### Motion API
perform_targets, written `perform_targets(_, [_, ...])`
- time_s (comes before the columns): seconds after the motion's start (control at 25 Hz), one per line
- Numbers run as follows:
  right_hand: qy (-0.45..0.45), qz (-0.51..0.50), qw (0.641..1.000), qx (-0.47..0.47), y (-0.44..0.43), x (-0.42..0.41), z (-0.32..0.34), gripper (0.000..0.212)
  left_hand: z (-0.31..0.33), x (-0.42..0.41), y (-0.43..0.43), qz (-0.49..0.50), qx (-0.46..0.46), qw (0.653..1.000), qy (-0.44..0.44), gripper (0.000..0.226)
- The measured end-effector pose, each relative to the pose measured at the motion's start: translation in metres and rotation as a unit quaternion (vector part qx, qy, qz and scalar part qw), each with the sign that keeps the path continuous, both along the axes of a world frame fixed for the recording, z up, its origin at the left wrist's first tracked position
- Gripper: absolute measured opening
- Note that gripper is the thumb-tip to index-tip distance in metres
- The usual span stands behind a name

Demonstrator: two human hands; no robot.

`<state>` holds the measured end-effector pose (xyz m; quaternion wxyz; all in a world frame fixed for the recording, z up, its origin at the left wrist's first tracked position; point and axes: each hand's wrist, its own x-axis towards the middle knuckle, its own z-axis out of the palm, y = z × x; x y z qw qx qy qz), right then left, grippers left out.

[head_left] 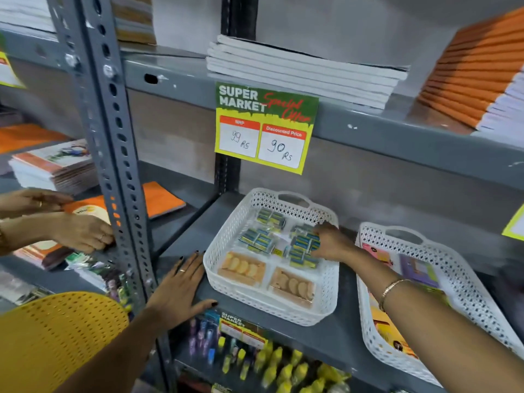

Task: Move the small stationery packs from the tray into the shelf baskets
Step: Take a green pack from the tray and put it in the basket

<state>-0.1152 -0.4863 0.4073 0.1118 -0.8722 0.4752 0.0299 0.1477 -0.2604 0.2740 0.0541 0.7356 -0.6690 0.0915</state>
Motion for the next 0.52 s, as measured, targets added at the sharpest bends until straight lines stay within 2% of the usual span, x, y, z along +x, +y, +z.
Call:
perform_targets(0.32, [0.067,0.040,0.996,0.037,-0.008,0.011,-0.034,0.063,-0.004,0.002,-0.001,-0.008,-0.028,0.999,0.029,0.090])
perform_targets(0.52, [0.070,0.056,0.994,0.056,-0.009,0.016,-0.038,0.084,0.001,0.000,0.000,-0.006,-0.028,0.999,0.031,0.089])
